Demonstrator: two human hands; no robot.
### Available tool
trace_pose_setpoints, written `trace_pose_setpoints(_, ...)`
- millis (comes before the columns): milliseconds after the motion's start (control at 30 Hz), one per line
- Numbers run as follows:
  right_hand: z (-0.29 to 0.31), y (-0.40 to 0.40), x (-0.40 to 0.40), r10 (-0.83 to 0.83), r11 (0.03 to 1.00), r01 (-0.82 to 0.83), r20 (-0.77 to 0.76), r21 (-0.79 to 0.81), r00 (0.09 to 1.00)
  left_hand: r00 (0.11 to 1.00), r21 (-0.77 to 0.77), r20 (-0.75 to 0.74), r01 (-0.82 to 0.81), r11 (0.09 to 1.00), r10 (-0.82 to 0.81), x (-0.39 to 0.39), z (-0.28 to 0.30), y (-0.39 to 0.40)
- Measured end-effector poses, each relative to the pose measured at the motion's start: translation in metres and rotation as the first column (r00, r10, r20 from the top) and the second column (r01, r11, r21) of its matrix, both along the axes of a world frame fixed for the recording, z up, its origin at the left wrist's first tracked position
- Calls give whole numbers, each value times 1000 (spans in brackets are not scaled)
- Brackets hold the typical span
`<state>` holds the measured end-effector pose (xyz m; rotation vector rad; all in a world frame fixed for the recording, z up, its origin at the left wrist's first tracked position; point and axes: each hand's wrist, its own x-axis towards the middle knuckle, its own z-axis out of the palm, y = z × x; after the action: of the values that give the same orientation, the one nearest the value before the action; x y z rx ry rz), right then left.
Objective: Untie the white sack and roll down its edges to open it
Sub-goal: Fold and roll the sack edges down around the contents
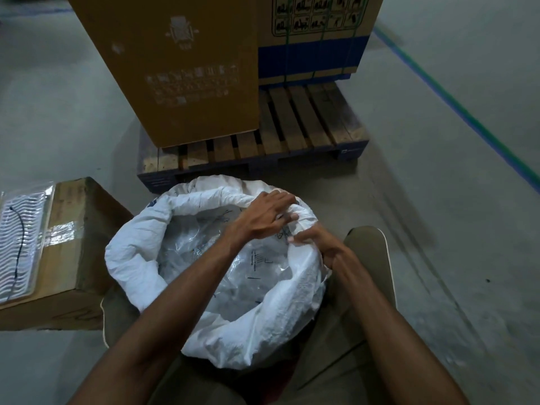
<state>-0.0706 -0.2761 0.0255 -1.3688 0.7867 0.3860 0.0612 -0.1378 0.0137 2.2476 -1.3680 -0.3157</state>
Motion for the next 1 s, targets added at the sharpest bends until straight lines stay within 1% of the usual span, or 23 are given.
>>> trace_pose_setpoints(33,-2,2,-2,-20,998,20,-10,-68,1000,998,18,51,-46,999,45,-1,1,-5)
trace_pose_setpoints(100,1,13,-7,-42,952,17,-74,-307,996,979,120,120,-181,976,167,-5,4,-17)
trace_pose_setpoints(167,4,26,-15,-15,829,-83,-172,-553,985,949,184,115,-309,933,292,-5,6,-27)
trace_pose_setpoints(200,3,30,-18,-33,778,-89,-183,-621,983,942,189,90,-334,923,323,-5,6,-31)
trace_pose_setpoints(233,2,32,-19,-65,786,-47,-158,-616,985,945,185,63,-328,926,322,-4,8,-33)
trace_pose_setpoints(267,4,34,-19,-116,836,37,-110,-548,987,956,178,30,-291,940,290,-2,8,-34)
trace_pose_setpoints(300,4,34,-18,-169,890,119,-76,-440,983,971,170,8,-236,957,238,0,10,-34)
trace_pose_setpoints(367,4,30,-15,-226,949,209,-45,-237,973,996,161,22,-87,983,84,3,9,-29)
trace_pose_setpoints(433,5,20,-15,-198,978,195,-28,-76,980,994,134,57,84,987,-93,2,9,-25)
trace_pose_setpoints(500,-4,10,-21,-149,986,148,0,79,989,975,127,31,214,969,-219,-2,7,-28)
trace_pose_setpoints(533,-7,7,-25,-129,986,127,8,110,992,973,132,22,224,966,-228,-5,6,-32)
trace_pose_setpoints(567,-12,6,-28,-133,988,132,2,81,991,977,154,45,198,968,-207,-9,8,-38)
trace_pose_setpoints(600,-16,7,-30,-152,988,152,8,9,988,981,190,94,149,970,-169,-12,9,-45)
trace_pose_setpoints(667,-21,11,-32,-162,952,155,-7,-266,987,976,279,212,-16,960,-45,-17,13,-55)
trace_pose_setpoints(700,-20,15,-35,-106,896,73,-53,-439,993,972,304,232,-99,948,28,-19,14,-58)
trace_pose_setpoints(733,-24,19,-38,-62,807,-14,-108,-590,992,971,316,218,-162,935,94,-21,14,-62)
trace_pose_setpoints(767,-25,22,-41,-43,739,-55,-128,-672,991,972,328,194,-195,924,136,-21,14,-66)
trace_pose_setpoints(800,-29,24,-43,-48,718,-26,-87,-695,995,975,338,168,-198,920,148,-21,15,-69)
trace_pose_setpoints(833,-31,26,-45,-79,749,50,-15,-660,997,980,346,143,-184,920,142,-20,16,-72)
trace_pose_setpoints(867,-30,27,-50,-151,807,172,84,-564,985,985,358,121,-157,921,121,-17,16,-73)
trace_pose_setpoints(900,-28,28,-53,-248,857,281,132,-432,960,989,356,108,-135,925,103,-16,18,-72)
trace_pose_setpoints(967,-29,28,-57,-432,884,451,153,-126,889,991,286,105,-114,951,87,-18,19,-60)
trace_pose_setpoints(1000,-32,29,-56,-500,863,505,132,2,856,990,228,95,-121,966,101,-24,20,-50)
